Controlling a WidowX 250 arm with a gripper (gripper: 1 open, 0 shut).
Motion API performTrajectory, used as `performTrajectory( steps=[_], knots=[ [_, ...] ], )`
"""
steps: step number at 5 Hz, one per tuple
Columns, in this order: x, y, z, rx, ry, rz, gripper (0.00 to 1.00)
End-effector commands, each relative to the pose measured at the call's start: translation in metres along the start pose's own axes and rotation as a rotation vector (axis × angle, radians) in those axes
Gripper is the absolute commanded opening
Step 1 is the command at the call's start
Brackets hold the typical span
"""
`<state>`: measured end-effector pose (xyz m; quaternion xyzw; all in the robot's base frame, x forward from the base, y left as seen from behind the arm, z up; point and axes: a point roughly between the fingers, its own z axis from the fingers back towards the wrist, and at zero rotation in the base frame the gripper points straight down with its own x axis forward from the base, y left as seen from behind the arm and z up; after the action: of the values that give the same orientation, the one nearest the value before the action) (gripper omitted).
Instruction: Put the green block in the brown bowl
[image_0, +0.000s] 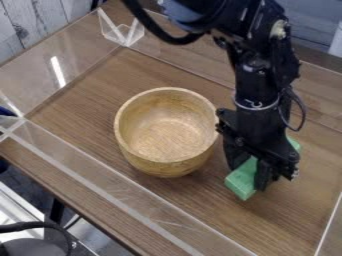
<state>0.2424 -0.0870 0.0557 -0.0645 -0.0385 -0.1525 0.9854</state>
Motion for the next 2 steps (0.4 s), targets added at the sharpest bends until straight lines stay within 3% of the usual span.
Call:
performTrajectory(
  steps=[1, 2],
  knots=[
    [0.013, 0.003, 0.026, 0.018, -0.078, -0.004, 0.00],
    [0.013, 0.007, 0.037, 0.030, -0.090, 0.000, 0.00]
  ],
)
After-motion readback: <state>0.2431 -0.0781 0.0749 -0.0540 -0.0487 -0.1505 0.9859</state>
